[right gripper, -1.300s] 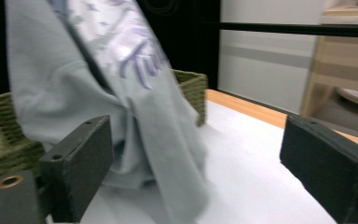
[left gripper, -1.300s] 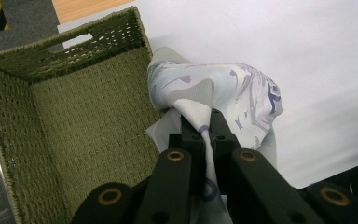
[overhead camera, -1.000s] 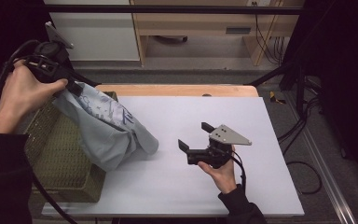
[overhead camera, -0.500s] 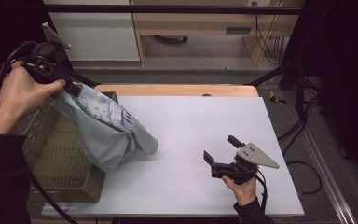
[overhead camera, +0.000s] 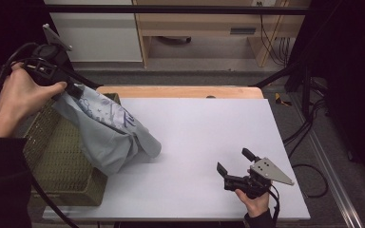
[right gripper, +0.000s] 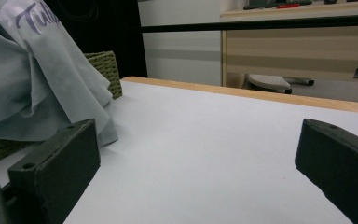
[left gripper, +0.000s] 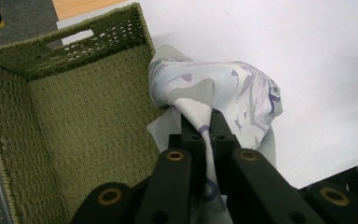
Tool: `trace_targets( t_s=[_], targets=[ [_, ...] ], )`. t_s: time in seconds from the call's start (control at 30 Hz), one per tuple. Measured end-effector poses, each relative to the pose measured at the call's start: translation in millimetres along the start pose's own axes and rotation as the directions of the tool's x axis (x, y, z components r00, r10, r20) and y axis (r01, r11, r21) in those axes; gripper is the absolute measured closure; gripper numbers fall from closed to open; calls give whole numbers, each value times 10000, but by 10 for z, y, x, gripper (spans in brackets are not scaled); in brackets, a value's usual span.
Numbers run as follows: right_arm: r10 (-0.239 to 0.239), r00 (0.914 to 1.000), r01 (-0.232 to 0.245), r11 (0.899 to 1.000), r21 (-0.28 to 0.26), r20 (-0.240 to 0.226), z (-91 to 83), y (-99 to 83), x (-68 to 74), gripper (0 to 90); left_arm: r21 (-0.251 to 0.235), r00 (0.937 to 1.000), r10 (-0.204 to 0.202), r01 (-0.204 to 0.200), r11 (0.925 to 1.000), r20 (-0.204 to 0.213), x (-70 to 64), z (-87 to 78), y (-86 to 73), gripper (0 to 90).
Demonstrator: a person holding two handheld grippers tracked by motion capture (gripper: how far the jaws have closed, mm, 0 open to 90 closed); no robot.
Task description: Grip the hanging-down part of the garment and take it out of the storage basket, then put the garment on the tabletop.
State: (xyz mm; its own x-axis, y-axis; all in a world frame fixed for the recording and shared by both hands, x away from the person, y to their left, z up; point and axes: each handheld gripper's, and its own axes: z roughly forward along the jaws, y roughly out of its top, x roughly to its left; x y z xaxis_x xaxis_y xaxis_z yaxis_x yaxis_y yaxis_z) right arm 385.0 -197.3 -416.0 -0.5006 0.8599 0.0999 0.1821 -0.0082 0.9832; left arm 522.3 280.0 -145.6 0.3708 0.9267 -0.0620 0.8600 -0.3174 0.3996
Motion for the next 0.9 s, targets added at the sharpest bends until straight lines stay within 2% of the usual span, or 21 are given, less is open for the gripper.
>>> trace_targets(
  t_s=[0.4,0.53,0.67,0.9],
  targets=[
    [62,9999,-68,9994,327,160,-28,-86,-57,3,9,10000,51,-51,10000,3,-23,-8,4,876],
    [84,9999,-88,9996,266,138,-37,-94,-70,3,13,10000,68,-68,10000,0,-47,-6,11,876],
    [55,9999,-59,9995,301,132,-42,-93,-76,3,-26,9999,123,-123,9999,47,-87,-8,24,876],
    [159,9997,-165,9994,308,193,-59,-93,-85,3,-74,9988,484,-484,9988,100,-243,-3,67,877]
  ],
)
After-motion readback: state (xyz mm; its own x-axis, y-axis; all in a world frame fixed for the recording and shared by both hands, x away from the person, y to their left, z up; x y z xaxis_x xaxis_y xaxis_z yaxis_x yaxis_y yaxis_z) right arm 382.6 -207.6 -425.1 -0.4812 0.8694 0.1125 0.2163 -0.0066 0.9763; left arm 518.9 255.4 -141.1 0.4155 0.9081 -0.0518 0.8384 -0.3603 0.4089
